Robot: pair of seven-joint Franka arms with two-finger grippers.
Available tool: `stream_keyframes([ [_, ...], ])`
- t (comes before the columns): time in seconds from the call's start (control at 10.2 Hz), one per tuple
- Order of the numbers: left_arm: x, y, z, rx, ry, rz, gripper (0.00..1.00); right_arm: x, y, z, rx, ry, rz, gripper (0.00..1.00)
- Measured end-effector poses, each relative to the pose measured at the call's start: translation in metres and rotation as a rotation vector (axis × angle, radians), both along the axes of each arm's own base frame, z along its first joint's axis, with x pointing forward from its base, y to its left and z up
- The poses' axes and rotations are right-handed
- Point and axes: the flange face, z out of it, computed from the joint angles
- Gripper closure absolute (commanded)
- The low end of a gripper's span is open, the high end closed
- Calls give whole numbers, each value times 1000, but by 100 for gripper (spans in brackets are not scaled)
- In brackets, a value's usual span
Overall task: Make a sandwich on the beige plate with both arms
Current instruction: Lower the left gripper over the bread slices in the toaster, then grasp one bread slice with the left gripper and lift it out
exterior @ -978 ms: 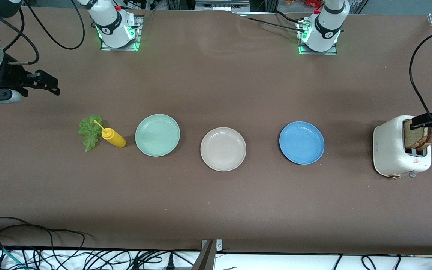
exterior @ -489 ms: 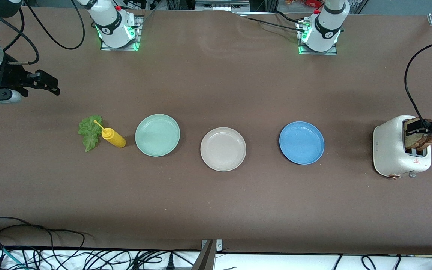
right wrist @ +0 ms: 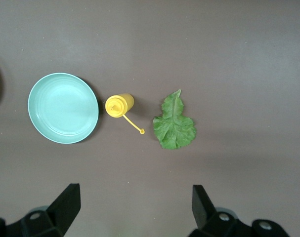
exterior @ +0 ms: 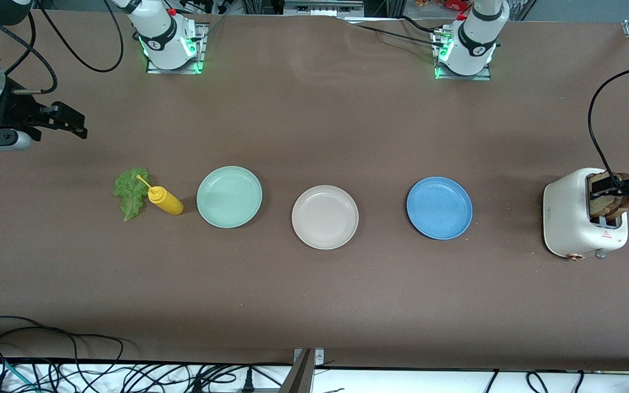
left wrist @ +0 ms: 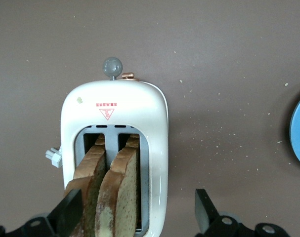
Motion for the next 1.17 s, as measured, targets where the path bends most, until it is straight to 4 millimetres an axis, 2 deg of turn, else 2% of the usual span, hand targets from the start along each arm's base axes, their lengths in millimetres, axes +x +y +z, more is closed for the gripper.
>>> stream_keyframes([
  [0.2,-4,1,-14,1,-6,1,0,0,0,0,0,0,0,0],
  [0.59,-9,6,-21,-2,2,9,2,0,0,0,0,0,0,0],
  [0.78,-12,6,-27,-6,14,11,23,0,0,0,0,0,0,0],
  [0.88,-14,7,-30,-9,21,-3,43,0,0,0,0,0,0,0],
  [0.98,-15,10,-31,-11,24,-25,56,0,0,0,0,0,0,0],
  [1.17,-17,15,-30,-13,25,-72,78,0,0,0,0,0,0,0],
])
